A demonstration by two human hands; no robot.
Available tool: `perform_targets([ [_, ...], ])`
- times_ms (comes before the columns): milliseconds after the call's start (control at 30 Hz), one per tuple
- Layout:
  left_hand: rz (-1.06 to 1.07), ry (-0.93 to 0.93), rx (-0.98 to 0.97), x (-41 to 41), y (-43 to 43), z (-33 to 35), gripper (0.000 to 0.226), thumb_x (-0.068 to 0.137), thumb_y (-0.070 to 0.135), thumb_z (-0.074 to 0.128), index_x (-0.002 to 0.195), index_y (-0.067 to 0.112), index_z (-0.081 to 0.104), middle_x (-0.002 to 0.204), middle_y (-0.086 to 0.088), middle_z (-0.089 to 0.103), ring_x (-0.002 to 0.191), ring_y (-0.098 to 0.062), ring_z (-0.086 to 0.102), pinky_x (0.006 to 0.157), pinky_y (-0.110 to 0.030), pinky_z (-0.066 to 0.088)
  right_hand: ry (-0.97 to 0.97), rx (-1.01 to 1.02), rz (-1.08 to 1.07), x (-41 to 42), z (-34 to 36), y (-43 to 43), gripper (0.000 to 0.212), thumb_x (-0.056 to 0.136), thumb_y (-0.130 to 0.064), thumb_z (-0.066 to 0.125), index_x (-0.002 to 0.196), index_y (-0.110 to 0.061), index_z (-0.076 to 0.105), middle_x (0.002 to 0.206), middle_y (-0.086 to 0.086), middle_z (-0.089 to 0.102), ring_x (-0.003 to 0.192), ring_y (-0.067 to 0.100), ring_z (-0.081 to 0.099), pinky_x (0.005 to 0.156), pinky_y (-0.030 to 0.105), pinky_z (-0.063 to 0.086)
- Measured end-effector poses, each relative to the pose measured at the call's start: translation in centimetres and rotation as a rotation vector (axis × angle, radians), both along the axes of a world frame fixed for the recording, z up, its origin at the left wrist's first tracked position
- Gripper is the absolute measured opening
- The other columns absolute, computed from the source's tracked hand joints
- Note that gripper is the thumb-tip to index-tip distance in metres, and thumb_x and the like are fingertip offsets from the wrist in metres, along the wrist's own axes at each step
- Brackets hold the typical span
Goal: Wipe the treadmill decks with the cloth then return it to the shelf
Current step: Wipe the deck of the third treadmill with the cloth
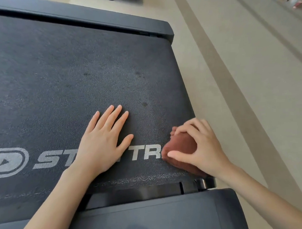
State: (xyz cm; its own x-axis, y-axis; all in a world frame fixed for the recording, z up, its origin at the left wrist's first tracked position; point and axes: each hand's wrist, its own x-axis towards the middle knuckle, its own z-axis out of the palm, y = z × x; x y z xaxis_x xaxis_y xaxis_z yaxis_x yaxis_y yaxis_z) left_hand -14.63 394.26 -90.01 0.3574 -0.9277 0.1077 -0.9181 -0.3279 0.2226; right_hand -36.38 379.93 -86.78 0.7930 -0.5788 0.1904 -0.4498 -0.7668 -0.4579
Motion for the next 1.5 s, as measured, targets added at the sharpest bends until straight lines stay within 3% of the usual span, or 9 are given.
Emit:
perform_targets([
  [133, -0.003, 0.003, -0.003, -0.1, 0.1, 0.1, 0.07, 0.086, 0.055, 0.019, 0.142, 0.017, 0.036, 0.151, -0.004, 0.03, 0.142, -0.02, 0.019, 0.116, -0.045, 0.014, 0.016, -0.005, 0.05, -5.1, -0.3, 3.8, 0.049, 0.06, -0.066, 0.07, 0.098, -0.039, 0.054, 0.102, -0.017, 0.046, 0.099, 0.008, 0.045, 0.086, 0.031, 0.039],
  [367, 0.003, -0.008, 0.012, -0.3, 0.1, 0.2, 0.068, 0.087, 0.054, 0.021, 0.142, 0.017, 0.037, 0.15, -0.003, 0.031, 0.141, -0.02, 0.02, 0.115, -0.045, 0.017, -0.041, -0.082, 0.014, -1.6, -0.8, 1.9, 0.044, 0.058, -0.065, 0.071, 0.088, -0.033, 0.065, 0.092, -0.011, 0.053, 0.088, 0.013, 0.051, 0.076, 0.04, 0.046],
  [667, -0.06, -0.011, 0.05, 1.7, -0.2, 0.6, 0.072, 0.086, 0.06, 0.014, 0.144, 0.021, 0.03, 0.152, 0.005, 0.025, 0.142, -0.014, 0.013, 0.116, -0.039, 0.01, -0.035, -0.088, -0.154, 10.8, -0.9, -8.4, 0.049, 0.06, -0.072, 0.066, 0.09, -0.033, 0.062, 0.094, -0.008, 0.055, 0.095, 0.017, 0.048, 0.079, 0.037, 0.044],
  [867, 0.036, -0.004, 0.054, 1.4, 0.0, 0.3, 0.076, 0.084, 0.064, 0.004, 0.148, 0.023, 0.013, 0.156, 0.007, 0.007, 0.143, -0.013, -0.004, 0.118, -0.037, -0.001, 0.056, -0.147, -0.346, 20.3, -1.5, -13.3, 0.054, 0.069, -0.074, 0.06, 0.101, -0.03, 0.057, 0.114, 0.001, 0.055, 0.112, 0.026, 0.045, 0.086, 0.041, 0.041],
  [967, 0.046, -0.014, 0.044, 1.9, 0.3, 0.4, 0.07, 0.089, 0.057, 0.013, 0.145, 0.018, 0.029, 0.153, 0.002, 0.023, 0.143, -0.018, 0.012, 0.114, -0.038, 0.008, 0.043, -0.195, -0.395, 20.8, -1.9, -12.5, 0.054, 0.074, -0.071, 0.056, 0.108, -0.029, 0.056, 0.12, 0.001, 0.054, 0.113, 0.026, 0.044, 0.089, 0.043, 0.041],
  [1067, 0.096, -0.015, 0.026, 3.7, 1.0, 0.6, 0.069, 0.09, 0.054, 0.017, 0.14, 0.013, 0.039, 0.149, -0.002, 0.034, 0.14, -0.022, 0.023, 0.112, -0.038, 0.012, 0.014, -0.201, -0.307, 18.5, -1.8, -9.7, 0.05, 0.077, -0.069, 0.054, 0.108, -0.029, 0.057, 0.119, 0.0, 0.055, 0.111, 0.024, 0.045, 0.089, 0.042, 0.04],
  [1300, 0.135, 0.002, 0.023, 4.9, 1.3, 0.5, 0.07, 0.089, 0.055, 0.016, 0.143, 0.015, 0.032, 0.152, -0.002, 0.025, 0.142, -0.02, 0.015, 0.114, -0.038, 0.007, -0.048, -0.184, 0.08, 10.6, -1.7, 0.2, 0.041, 0.069, -0.073, 0.054, 0.094, -0.04, 0.057, 0.097, -0.017, 0.051, 0.093, 0.01, 0.046, 0.077, 0.032, 0.037],
  [1500, 0.134, -0.021, 0.024, 5.1, 1.3, 0.3, 0.065, 0.09, 0.051, 0.024, 0.139, 0.012, 0.041, 0.148, -0.006, 0.034, 0.139, -0.026, 0.026, 0.109, -0.041, 0.015, -0.085, -0.148, 0.08, 16.1, -1.9, -3.5, 0.044, 0.065, -0.073, 0.055, 0.088, -0.035, 0.062, 0.092, -0.012, 0.056, 0.09, 0.015, 0.05, 0.076, 0.038, 0.042],
])
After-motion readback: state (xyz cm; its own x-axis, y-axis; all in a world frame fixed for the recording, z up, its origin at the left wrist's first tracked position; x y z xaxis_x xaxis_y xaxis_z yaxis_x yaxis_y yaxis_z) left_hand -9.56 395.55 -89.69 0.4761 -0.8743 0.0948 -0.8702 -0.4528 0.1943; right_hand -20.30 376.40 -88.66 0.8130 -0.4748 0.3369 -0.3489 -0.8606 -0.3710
